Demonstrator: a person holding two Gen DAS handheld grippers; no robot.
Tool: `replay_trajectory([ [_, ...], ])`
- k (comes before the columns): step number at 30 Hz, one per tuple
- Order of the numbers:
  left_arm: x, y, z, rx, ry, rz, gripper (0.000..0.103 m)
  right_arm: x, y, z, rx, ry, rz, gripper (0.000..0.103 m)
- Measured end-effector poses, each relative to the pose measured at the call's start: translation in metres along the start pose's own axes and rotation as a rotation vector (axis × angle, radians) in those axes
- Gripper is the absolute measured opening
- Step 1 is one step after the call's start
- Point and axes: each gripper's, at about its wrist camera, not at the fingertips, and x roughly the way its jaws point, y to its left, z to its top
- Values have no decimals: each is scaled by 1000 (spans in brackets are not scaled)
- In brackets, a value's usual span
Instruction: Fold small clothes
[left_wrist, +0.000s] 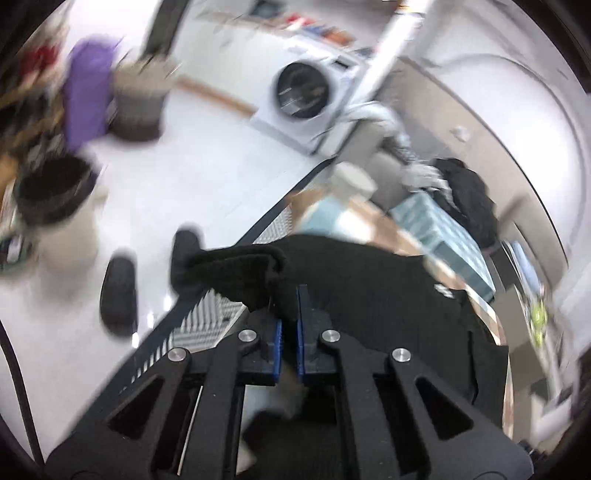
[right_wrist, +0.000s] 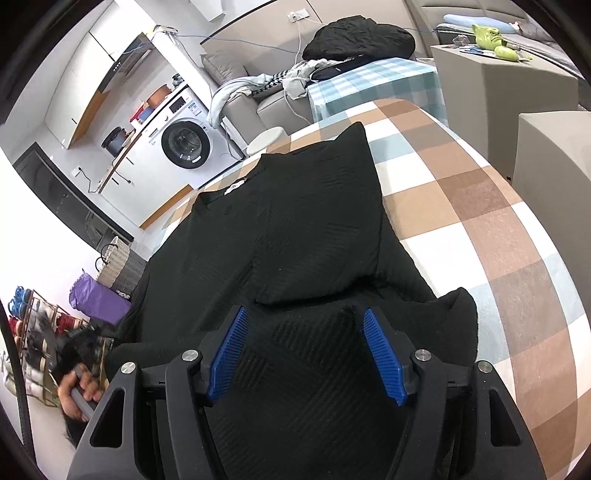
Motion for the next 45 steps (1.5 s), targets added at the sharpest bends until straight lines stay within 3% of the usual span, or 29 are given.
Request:
replay_trajectory([
  [4,-7,-99,-8,255,-44,-196,3,-8,-3,-1,0,-9,-1,67],
  [6,-3,-140,-24,338,-6,-314,5,-11,-5,-1,7,-17,-8,67],
  [7,3,-154,-33,356,38,-364,14,-13,-8,-1,13,-18,-12,67],
  [9,16,-171,-49,356,149,-426,41,-15,-13,-1,29,-21,-22,67],
  [10,20,-173,-56,354,185,-423,61,-16,-15,-1,30,-20,-25,67],
  [16,19,-161,-69,360,198,-338,65,-22,-22,0,39,-23,-39,68],
  [20,19,-128,-67,309,203,-289,65,-19,-25,1,48,-15,-29,68],
  [24,-4,-89,-71,321,168,-241,66,-20,-22,1,35,-14,-24,68],
  [31,-41,-63,-72,370,116,-136,83,-30,-22,4,3,-27,-44,68],
  [34,-56,-50,-76,388,97,-95,85,-46,-27,5,-11,-57,-55,86],
  [36,-66,-39,-79,401,92,-71,91,-57,-33,2,-23,-80,-71,91],
  [41,-82,-9,-87,369,95,-40,97,-64,-53,-17,-60,-25,-122,95],
  [45,-89,16,-95,341,133,6,97,-56,-60,-34,-70,40,-79,95],
])
